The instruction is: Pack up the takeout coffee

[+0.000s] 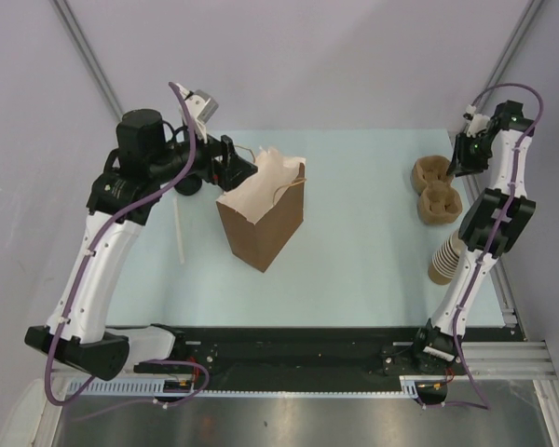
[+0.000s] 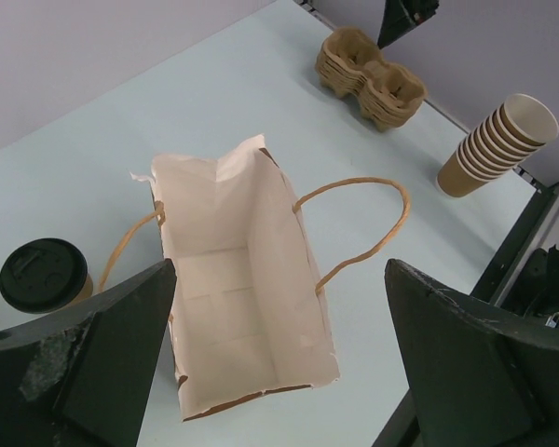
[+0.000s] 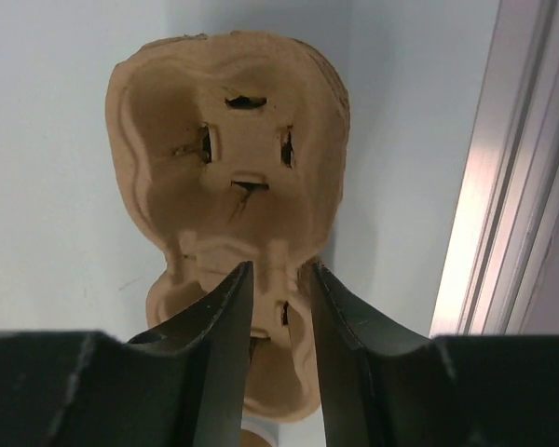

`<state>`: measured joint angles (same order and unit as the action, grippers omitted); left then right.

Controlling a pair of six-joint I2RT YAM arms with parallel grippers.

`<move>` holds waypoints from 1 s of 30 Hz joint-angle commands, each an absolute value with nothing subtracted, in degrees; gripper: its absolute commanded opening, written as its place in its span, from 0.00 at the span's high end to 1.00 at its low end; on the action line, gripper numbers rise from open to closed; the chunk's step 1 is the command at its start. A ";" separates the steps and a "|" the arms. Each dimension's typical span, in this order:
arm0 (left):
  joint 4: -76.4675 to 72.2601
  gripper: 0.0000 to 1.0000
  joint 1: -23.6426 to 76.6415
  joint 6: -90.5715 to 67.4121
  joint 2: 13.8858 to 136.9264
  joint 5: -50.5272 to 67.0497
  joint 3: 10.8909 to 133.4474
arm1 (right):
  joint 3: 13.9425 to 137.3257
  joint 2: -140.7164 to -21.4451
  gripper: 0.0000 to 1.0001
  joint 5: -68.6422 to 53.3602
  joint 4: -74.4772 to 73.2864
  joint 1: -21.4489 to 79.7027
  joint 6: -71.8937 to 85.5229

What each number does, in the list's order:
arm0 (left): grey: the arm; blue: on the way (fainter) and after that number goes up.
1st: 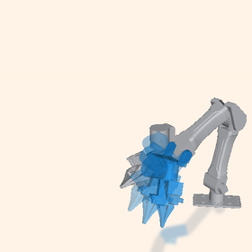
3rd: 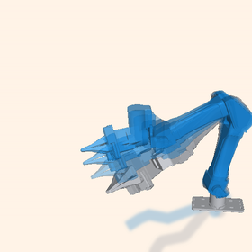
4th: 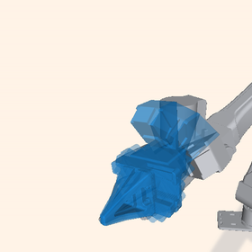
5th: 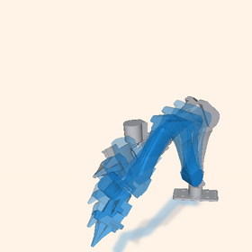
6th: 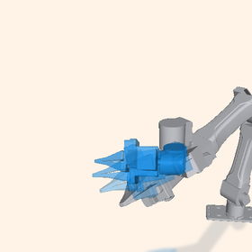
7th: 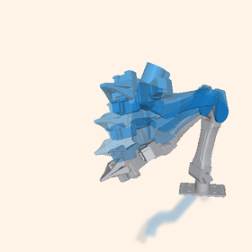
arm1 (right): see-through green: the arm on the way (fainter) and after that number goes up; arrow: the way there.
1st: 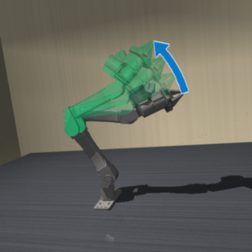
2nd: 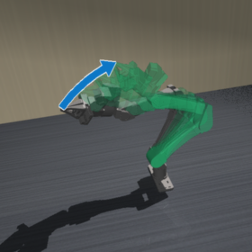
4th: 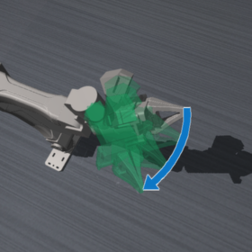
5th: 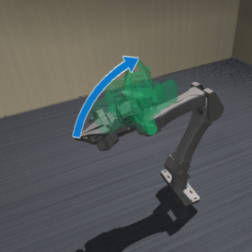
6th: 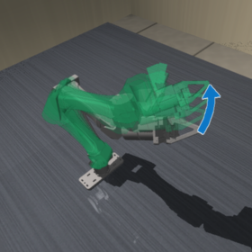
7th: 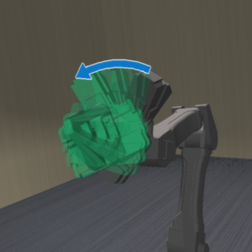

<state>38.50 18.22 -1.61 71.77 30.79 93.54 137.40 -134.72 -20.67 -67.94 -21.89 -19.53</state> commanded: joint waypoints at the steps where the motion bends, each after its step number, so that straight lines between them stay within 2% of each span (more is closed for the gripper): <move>1: 36.47 0.01 17.84 -3.43 72.24 33.13 93.95 | 140.97 -136.32 0.64 -17.41 -65.57 -19.51 -19.34; 30: 36.04 0.01 17.84 -4.75 74.53 33.40 94.22 | 143.17 -139.31 0.68 -15.20 -64.51 -20.57 -18.81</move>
